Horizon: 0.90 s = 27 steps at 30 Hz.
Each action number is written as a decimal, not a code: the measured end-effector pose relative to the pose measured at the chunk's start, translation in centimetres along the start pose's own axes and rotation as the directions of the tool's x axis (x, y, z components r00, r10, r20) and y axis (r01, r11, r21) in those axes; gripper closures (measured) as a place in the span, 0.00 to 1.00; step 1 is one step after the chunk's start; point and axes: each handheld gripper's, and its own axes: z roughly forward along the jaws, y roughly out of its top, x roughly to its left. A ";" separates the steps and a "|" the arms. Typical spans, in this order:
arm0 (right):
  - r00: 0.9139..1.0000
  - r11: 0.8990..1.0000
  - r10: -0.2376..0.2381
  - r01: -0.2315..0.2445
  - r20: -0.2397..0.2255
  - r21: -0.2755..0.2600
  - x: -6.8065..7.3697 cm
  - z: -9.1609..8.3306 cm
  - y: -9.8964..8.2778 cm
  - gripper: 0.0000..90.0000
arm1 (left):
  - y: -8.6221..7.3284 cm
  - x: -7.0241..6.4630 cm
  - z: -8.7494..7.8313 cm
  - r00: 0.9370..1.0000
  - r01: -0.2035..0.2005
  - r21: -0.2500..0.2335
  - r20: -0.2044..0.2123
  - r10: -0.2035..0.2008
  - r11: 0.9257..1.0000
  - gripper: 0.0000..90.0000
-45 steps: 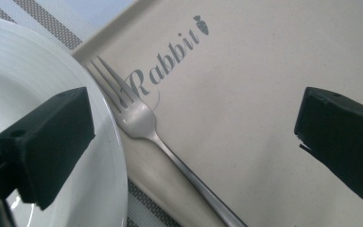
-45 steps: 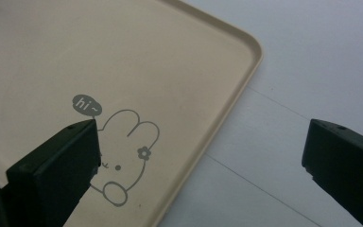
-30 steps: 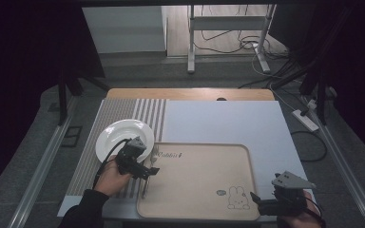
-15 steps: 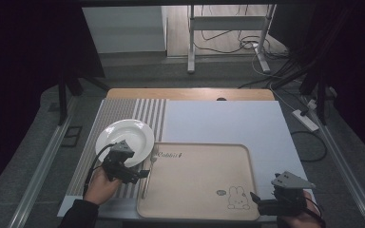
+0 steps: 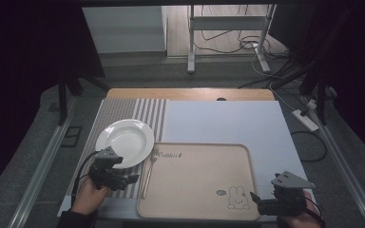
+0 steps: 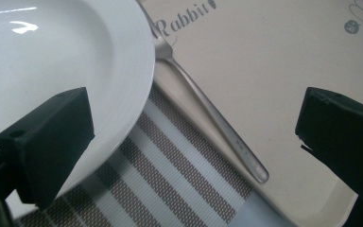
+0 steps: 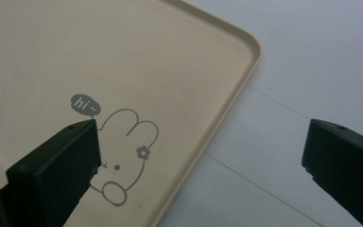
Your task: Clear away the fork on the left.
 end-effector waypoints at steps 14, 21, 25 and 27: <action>1.000 1.000 0.004 -0.004 0.002 0.000 0.0 0.0 0.0 0.00 | -2.1 0.6 -1.8 0.998 0.054 -0.027 -0.033 -0.055 0.998 0.00; 1.000 1.000 0.004 -0.004 0.002 0.000 0.0 0.0 0.0 0.00 | -2.9 0.9 -2.5 0.996 0.073 -0.041 -0.048 -0.075 0.997 0.00; 1.000 1.000 0.003 -0.003 0.002 -0.001 0.0 0.0 0.0 0.00 | -3.1 1.0 -2.8 0.994 0.077 -0.040 -0.069 -0.079 0.996 0.00; 1.000 1.000 0.003 -0.003 0.003 -0.001 0.0 0.0 0.0 0.00 | -3.3 1.0 -2.9 0.994 0.079 -0.041 -0.076 -0.082 0.996 0.00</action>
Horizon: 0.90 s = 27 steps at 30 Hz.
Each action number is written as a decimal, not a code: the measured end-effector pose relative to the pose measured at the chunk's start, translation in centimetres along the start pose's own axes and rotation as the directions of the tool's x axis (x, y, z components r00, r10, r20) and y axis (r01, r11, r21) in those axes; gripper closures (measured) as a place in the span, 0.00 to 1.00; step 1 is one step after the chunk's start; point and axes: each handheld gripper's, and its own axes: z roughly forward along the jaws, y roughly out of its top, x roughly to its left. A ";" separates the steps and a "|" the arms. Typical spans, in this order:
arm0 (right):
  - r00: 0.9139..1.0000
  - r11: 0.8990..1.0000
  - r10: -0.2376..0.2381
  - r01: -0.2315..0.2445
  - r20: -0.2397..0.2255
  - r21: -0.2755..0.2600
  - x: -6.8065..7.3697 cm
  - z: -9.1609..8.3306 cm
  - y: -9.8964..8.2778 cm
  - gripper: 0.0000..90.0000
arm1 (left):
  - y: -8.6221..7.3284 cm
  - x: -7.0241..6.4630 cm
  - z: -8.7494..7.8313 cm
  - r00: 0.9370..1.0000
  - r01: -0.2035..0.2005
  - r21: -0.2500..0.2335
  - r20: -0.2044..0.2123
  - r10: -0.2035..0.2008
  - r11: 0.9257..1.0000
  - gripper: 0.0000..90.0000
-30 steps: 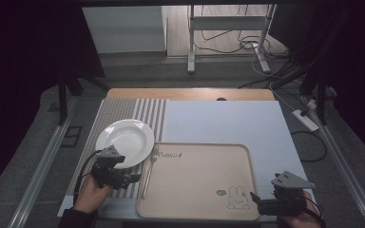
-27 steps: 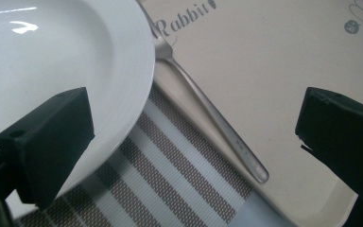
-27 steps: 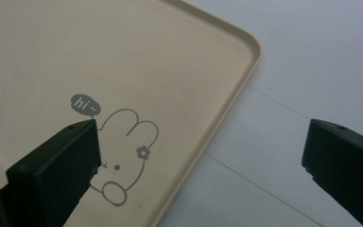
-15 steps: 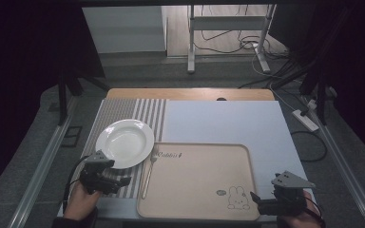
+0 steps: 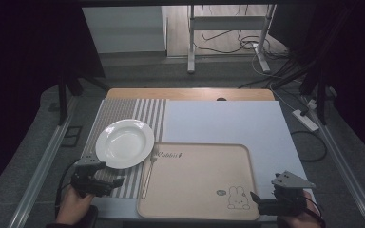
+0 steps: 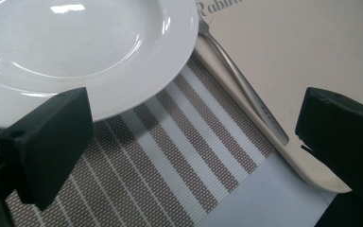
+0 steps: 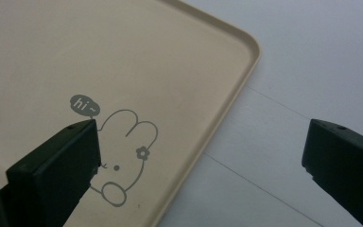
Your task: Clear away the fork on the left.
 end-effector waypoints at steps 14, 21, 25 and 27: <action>1.000 1.000 0.005 -0.005 0.002 -0.007 0.0 0.0 0.0 0.00 | -0.7 0.4 -0.8 0.999 0.006 0.003 -0.040 -0.006 1.000 0.00; 1.000 1.000 0.007 -0.007 0.000 -0.009 -0.1 0.0 0.0 0.00 | -0.9 0.4 -1.1 0.999 0.009 0.011 -0.045 -0.009 1.000 0.00; 1.000 1.000 0.007 -0.007 0.002 -0.009 0.0 0.0 0.0 0.00 | -1.1 0.4 -1.2 0.999 0.016 0.009 -0.047 -0.016 1.000 0.00; 1.000 1.000 0.007 -0.007 0.002 -0.008 0.0 0.0 0.0 0.00 | -1.2 0.5 -1.3 0.999 0.016 0.014 -0.045 -0.016 1.000 0.00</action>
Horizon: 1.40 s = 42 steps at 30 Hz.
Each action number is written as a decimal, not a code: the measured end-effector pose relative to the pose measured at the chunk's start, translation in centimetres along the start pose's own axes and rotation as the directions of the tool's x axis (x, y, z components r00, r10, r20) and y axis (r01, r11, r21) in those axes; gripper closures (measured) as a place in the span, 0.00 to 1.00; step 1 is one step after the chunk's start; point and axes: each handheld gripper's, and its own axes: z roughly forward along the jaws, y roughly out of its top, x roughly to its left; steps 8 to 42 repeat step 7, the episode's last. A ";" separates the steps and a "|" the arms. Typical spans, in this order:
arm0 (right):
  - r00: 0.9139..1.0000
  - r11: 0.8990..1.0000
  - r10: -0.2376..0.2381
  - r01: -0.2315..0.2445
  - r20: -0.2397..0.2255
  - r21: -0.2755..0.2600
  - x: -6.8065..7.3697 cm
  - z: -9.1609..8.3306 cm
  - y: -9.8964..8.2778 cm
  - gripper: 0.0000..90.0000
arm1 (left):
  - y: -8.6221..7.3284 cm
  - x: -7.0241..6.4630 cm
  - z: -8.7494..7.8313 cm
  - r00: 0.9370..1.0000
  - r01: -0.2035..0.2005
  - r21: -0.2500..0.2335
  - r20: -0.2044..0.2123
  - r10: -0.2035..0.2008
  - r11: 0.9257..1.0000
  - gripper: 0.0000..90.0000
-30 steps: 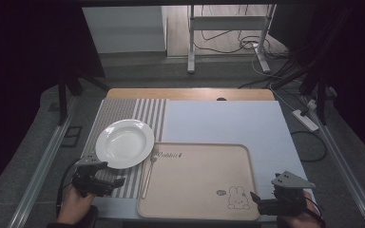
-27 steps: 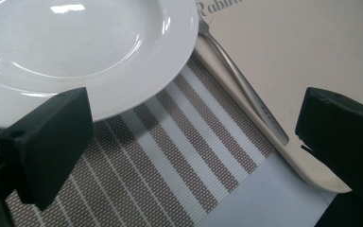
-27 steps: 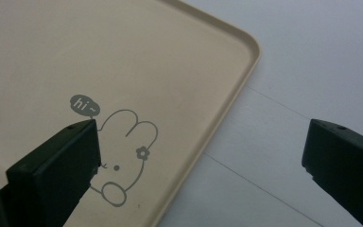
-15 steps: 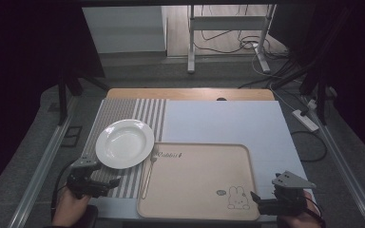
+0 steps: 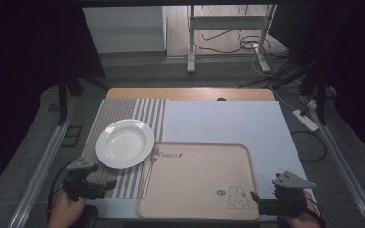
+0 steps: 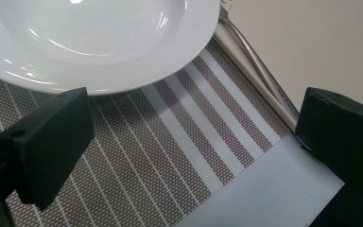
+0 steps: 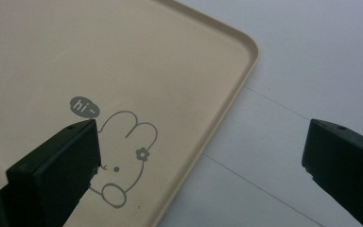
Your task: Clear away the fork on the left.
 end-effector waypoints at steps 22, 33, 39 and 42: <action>1.000 1.000 -0.002 0.002 0.000 0.002 0.0 0.0 0.0 0.00 | 0.1 0.1 0.2 1.000 0.010 0.006 0.011 -0.010 1.000 0.00; 1.000 1.000 -0.002 0.002 0.000 0.002 0.0 0.0 0.0 0.00 | 0.1 0.1 0.2 1.000 0.010 0.006 0.011 -0.010 1.000 0.00; 1.000 1.000 -0.002 0.002 0.000 0.002 0.0 0.0 0.0 0.00 | 0.1 0.1 0.2 1.000 0.010 0.006 0.011 -0.010 1.000 0.00; 1.000 1.000 -0.002 0.002 0.000 0.002 0.0 0.0 0.0 0.00 | 0.1 0.1 0.2 1.000 0.010 0.006 0.011 -0.010 1.000 0.00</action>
